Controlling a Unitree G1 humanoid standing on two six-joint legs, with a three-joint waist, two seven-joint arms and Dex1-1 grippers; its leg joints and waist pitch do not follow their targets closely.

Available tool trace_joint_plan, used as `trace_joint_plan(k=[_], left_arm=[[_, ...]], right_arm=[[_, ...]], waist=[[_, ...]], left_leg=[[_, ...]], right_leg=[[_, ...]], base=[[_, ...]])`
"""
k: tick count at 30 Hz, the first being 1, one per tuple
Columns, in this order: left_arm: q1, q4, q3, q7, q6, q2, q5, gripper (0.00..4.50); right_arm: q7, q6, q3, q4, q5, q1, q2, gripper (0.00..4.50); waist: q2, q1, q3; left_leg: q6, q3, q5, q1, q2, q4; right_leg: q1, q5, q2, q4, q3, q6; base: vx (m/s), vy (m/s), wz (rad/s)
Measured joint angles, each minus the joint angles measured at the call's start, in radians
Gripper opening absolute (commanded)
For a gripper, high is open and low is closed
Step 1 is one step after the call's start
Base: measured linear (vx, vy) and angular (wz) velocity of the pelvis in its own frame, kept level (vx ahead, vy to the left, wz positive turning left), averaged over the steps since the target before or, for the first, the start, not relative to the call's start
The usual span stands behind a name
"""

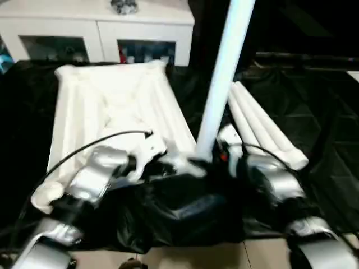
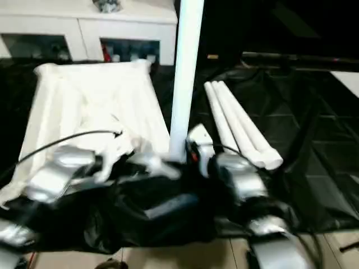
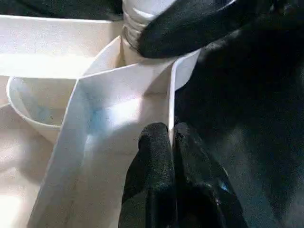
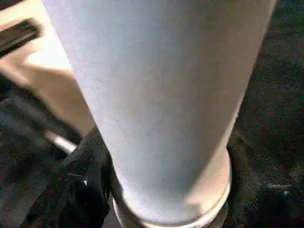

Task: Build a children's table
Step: Rotate leg to tighten

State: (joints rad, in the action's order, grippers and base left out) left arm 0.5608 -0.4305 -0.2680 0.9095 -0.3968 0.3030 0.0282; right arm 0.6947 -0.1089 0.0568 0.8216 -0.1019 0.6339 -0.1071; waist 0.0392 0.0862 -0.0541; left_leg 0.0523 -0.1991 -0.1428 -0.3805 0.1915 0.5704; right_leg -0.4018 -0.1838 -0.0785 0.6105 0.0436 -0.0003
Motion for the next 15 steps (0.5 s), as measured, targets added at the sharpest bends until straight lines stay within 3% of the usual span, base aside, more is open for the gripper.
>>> trace_joint_plan(k=[3, 6, 7, 10, 15], left_arm=[[0.029, -0.034, 0.015, -0.113, -0.043, -0.067, 0.009, 0.00], [0.031, -0.033, 0.016, -0.146, -0.050, -0.082, 0.011, 0.00], [0.031, -0.032, 0.015, -0.145, -0.050, -0.081, 0.011, 0.00], [0.022, -0.012, 0.015, -0.113, -0.045, -0.065, 0.014, 0.00], [-0.002, 0.029, 0.007, -0.047, -0.016, -0.013, 0.013, 0.00]], right_arm=[[-0.192, 0.005, -0.043, 0.065, 0.010, 0.048, 0.056, 2.76], [-0.249, 0.033, -0.053, 0.084, 0.016, 0.054, 0.077, 2.76], [-0.247, 0.037, -0.053, 0.085, 0.016, 0.054, 0.077, 2.76], [-0.184, 0.047, -0.056, 0.086, 0.015, 0.054, 0.065, 3.45], [-0.027, 0.062, -0.019, 0.079, 0.021, 0.050, 0.023, 3.89]], waist=[[0.000, -0.005, 0.000], [-0.001, -0.005, 0.000], [-0.001, -0.005, 0.000], [0.000, -0.004, 0.000], [0.000, -0.002, 0.000]], left_leg=[[0.000, 0.000, 0.000, 0.000, 0.000, 0.000], [0.000, 0.000, 0.000, 0.000, -0.001, 0.000], [0.000, 0.000, 0.000, -0.001, -0.001, 0.000], [0.000, 0.000, 0.000, -0.002, 0.000, 0.000], [0.000, 0.001, 0.000, -0.003, 0.001, -0.001]], right_leg=[[-0.001, 0.000, 0.000, -0.001, 0.000, 0.000], [-0.001, 0.000, -0.001, -0.001, 0.000, 0.000], [-0.001, 0.000, -0.001, -0.001, 0.000, 0.000], [-0.002, 0.001, -0.001, -0.001, 0.001, 0.000], [-0.003, 0.003, 0.000, 0.000, 0.002, -0.003]], base=[[0.000, 0.000, 0.00], [0.000, 0.000, 0.00], [0.000, 0.000, 0.00], [0.000, 0.000, 0.00], [0.000, 0.000, 0.00]])
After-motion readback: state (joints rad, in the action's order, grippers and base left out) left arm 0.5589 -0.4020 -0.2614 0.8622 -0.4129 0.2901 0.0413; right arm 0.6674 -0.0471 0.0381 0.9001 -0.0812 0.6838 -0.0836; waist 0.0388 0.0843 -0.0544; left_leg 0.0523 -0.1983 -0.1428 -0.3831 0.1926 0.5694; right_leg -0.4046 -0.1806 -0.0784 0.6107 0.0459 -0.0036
